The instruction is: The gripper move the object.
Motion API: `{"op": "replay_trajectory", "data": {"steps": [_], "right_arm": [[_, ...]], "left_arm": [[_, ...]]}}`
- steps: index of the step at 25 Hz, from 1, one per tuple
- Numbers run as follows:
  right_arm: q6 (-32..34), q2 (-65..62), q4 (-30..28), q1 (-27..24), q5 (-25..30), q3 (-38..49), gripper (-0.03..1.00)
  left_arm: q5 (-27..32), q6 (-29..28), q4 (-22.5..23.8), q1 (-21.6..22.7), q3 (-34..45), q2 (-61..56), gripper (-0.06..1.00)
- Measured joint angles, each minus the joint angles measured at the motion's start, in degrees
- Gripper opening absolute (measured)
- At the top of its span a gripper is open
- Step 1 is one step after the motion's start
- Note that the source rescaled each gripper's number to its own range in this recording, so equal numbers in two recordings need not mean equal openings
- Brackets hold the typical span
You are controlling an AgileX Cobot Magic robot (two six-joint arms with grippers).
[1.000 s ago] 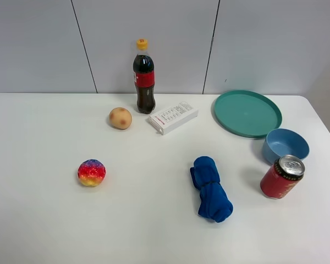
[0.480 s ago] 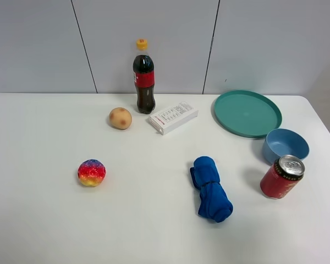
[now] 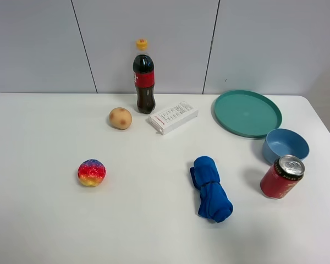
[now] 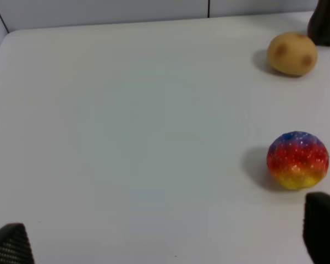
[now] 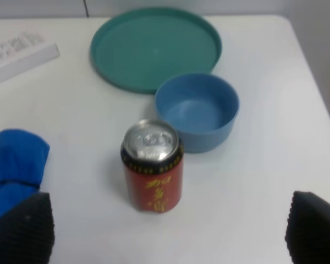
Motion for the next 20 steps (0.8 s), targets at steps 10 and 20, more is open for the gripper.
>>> {"op": "replay_trajectory", "data": {"steps": [10, 20], "right_arm": [[0.6, 0.0, 0.0, 0.0, -0.1, 1.6, 0.58], [2.4, 0.0, -0.7, 0.0, -0.1, 1.7, 0.58]], "left_arm": [[0.0, 0.0, 0.0, 0.0, 0.0, 0.0, 1.00], [0.0, 0.0, 0.0, 0.0, 0.0, 0.0, 1.00]]}}
